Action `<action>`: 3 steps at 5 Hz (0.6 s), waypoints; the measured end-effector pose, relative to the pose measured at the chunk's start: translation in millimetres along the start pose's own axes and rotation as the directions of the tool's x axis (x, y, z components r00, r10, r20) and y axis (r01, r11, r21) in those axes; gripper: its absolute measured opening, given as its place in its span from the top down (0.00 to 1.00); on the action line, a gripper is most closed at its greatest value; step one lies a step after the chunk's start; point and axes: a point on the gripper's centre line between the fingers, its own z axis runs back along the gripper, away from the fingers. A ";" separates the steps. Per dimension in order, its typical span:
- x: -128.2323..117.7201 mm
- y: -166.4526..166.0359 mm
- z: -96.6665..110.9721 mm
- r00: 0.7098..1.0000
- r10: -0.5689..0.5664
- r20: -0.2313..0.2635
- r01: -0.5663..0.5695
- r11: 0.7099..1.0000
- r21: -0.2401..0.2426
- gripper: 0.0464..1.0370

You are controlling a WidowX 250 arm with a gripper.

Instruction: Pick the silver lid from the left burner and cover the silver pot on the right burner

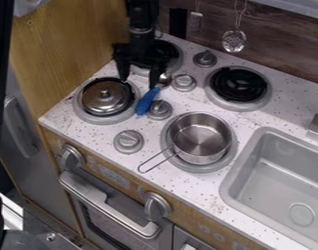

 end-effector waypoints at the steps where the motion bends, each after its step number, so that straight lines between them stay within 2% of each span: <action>1: -2.9 24.7 -7.8 0.998 0.066 -0.012 -0.066 0.998 -0.009 0.04; 2: -8.4 49.2 -18.7 0.992 0.121 -0.034 -0.121 0.992 -0.016 0.04; 3: -10.6 52.9 -24.9 0.992 0.110 -0.062 -0.110 0.994 -0.003 0.04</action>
